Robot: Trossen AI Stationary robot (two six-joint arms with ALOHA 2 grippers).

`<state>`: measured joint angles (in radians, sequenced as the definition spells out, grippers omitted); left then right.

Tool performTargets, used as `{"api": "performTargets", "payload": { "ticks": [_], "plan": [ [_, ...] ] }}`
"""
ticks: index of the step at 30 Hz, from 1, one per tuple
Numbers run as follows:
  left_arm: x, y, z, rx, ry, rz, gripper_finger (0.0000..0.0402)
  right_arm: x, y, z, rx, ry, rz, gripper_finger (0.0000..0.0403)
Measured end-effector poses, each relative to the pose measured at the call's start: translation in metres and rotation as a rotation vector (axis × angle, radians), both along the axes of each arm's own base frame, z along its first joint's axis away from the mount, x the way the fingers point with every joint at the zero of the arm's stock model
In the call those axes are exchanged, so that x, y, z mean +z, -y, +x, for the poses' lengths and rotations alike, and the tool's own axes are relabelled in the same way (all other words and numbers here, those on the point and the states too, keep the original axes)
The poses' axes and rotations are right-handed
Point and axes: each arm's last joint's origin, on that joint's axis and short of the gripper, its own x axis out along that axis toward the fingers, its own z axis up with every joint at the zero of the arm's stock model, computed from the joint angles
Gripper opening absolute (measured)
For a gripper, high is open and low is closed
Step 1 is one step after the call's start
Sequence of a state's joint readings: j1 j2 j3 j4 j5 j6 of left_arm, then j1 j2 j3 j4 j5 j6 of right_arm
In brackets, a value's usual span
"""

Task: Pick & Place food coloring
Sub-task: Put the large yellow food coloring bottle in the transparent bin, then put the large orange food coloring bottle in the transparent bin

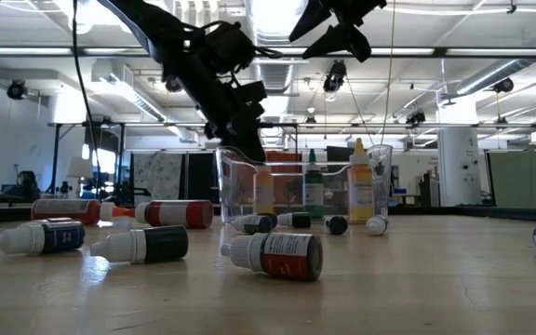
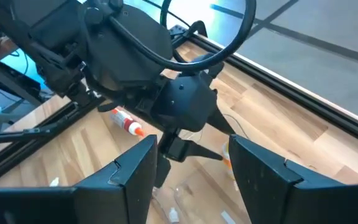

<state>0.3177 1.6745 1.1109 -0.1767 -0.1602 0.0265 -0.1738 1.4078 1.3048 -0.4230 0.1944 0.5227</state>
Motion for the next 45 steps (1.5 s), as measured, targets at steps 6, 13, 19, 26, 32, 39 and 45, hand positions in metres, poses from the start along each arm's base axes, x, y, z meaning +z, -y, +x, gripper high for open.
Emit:
{"api": "performTargets", "payload": {
  "ticks": [6, 13, 19, 26, 32, 39, 45],
  "plan": [
    [0.026, 0.008, -0.007, -0.016, -0.001, 0.000, 0.0178, 0.000, 0.001, 0.000, -0.018, -0.004, -0.013, 0.0192],
    [0.052, 0.035, -0.063, -0.132, -0.295, -0.020, 0.0179, -0.004, 0.002, -0.001, -0.034, -0.043, -0.026, 0.0192],
    [0.031, 0.051, -0.115, -0.117, -0.368, -0.139, 0.0179, -0.014, 0.003, 0.004, -0.025, -0.094, -0.032, 0.0192],
    [-0.013, 0.062, -0.143, -0.059, -0.368, -0.228, 0.0179, -0.029, 0.005, 0.015, -0.020, -0.144, -0.029, 0.0192],
    [-0.034, 0.065, -0.154, -0.043, -0.415, -0.252, 0.0179, -0.037, 0.006, 0.020, -0.020, -0.173, -0.024, 0.0192],
    [-0.046, 0.066, -0.150, -0.045, -0.422, -0.233, 0.0179, -0.038, 0.006, 0.021, -0.020, -0.174, -0.025, 0.0192],
    [-0.055, 0.064, -0.146, -0.052, -0.467, -0.209, 0.0179, -0.038, 0.006, 0.021, -0.020, -0.177, -0.025, 0.0192]
  ]
}}
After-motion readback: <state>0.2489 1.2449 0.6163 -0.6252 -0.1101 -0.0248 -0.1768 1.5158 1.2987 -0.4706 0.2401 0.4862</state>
